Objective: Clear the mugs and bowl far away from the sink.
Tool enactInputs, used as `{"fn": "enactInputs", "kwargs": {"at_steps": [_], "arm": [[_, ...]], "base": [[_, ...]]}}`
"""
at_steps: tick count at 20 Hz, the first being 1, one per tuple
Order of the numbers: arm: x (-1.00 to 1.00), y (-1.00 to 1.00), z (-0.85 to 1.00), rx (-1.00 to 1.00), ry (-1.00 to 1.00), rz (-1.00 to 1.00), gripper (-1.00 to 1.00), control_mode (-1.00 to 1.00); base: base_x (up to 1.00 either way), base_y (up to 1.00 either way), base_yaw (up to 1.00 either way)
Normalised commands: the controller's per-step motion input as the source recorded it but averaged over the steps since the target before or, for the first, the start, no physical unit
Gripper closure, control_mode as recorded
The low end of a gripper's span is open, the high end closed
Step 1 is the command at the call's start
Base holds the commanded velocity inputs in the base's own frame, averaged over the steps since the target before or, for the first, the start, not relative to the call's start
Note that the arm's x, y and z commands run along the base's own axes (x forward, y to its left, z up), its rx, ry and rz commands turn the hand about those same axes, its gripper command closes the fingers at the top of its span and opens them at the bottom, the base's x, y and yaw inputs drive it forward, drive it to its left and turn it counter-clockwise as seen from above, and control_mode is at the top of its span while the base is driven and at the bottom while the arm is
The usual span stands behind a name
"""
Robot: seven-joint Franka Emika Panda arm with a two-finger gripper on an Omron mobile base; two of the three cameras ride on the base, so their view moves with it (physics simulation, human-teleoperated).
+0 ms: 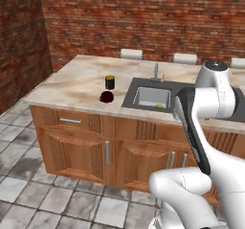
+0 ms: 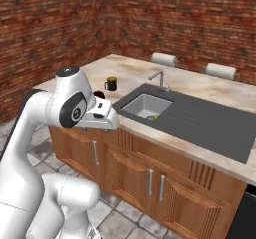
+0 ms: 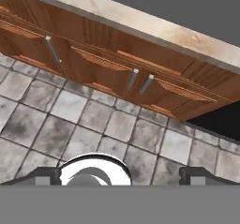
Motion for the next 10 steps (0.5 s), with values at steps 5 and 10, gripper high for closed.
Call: {"fn": "enactInputs", "kwargs": {"at_steps": [5, 10], "arm": [[0.0, 0.0, 0.0, 0.0, 0.0, 0.0, -1.0, 1.0], [0.0, 0.0, 0.0, 0.0, 0.0, 0.0, -1.0, 1.0]], "base": [[0.62, 0.73, -0.54], [0.5, 0.99, -0.52]]}}
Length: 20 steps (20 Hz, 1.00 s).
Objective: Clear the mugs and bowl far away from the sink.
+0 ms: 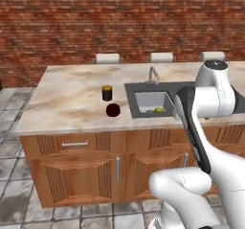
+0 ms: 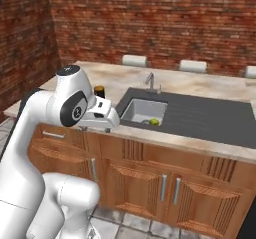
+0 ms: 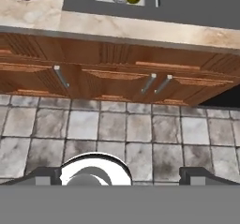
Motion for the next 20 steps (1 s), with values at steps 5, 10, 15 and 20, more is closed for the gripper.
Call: {"fn": "enactInputs", "kwargs": {"at_steps": [5, 10, 15, 20], "arm": [[0.0, 0.0, 0.0, 0.0, 0.0, 0.0, -1.0, 1.0], [0.0, 0.0, 0.0, 0.0, 0.0, 0.0, -1.0, 1.0], [0.0, 0.0, 0.0, 0.0, 0.0, 0.0, -1.0, 1.0], [0.0, 0.0, 0.0, 0.0, 0.0, 0.0, -1.0, 1.0]], "base": [[0.53, 1.0, -0.49], [0.65, 0.89, -0.44], [0.48, 0.58, -0.31], [0.15, 0.2, -0.06]]}}
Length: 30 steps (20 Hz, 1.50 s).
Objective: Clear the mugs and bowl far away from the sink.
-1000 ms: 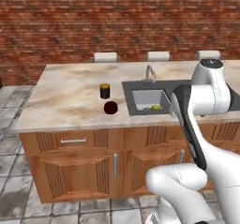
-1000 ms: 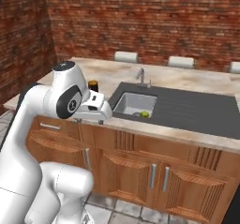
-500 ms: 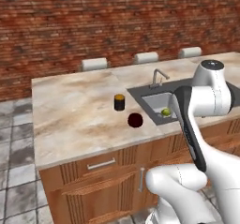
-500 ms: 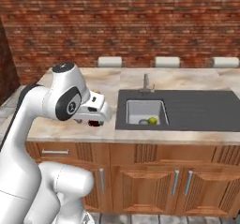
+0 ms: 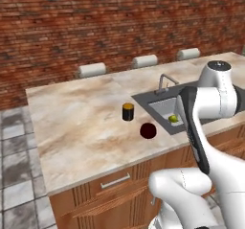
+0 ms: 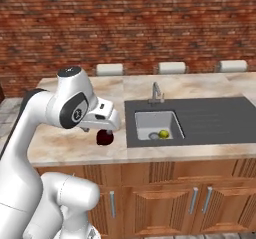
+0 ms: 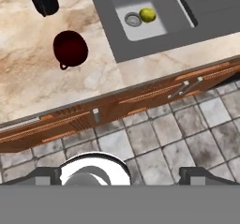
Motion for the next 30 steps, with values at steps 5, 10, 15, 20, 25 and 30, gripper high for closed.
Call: {"fn": "enactInputs", "kwargs": {"at_steps": [5, 10, 15, 20, 25, 30], "arm": [[0.0, 0.0, 0.0, 0.0, 0.0, 0.0, -1.0, 1.0], [0.0, 0.0, 0.0, 0.0, 0.0, 0.0, -1.0, 1.0], [0.0, 0.0, 0.0, 0.0, 0.0, 0.0, -1.0, 1.0], [0.06, 0.0, -0.01, 0.0, 0.0, 0.0, -1.0, -1.0], [0.25, -0.09, -0.07, 0.0, 0.0, 0.0, -1.0, -1.0], [0.11, -0.28, -0.1, 0.0, 0.0, 0.0, -1.0, -1.0]], "base": [[0.14, 0.42, -0.04], [0.17, 0.83, -0.01], [0.21, 0.78, 0.0], [0.24, 0.21, 0.0], [0.0, 0.0, 0.0], [0.0, 0.0, 0.0]]}}
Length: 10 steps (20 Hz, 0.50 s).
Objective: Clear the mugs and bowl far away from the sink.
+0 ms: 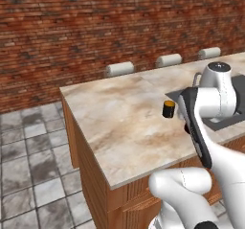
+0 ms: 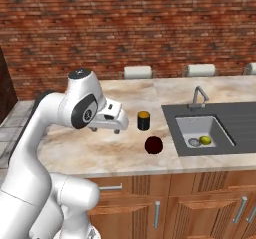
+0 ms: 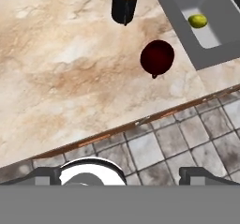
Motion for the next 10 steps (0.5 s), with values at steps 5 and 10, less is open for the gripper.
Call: {"fn": "enactInputs", "kwargs": {"at_steps": [5, 10], "arm": [[0.13, -0.29, -0.14, 0.02, 0.0, -0.01, -1.0, -1.0], [0.23, -0.15, -0.37, 0.01, 0.01, -0.1, -1.0, -1.0]], "base": [[0.0, 0.0, 0.0], [0.0, 0.0, 0.0]]}}
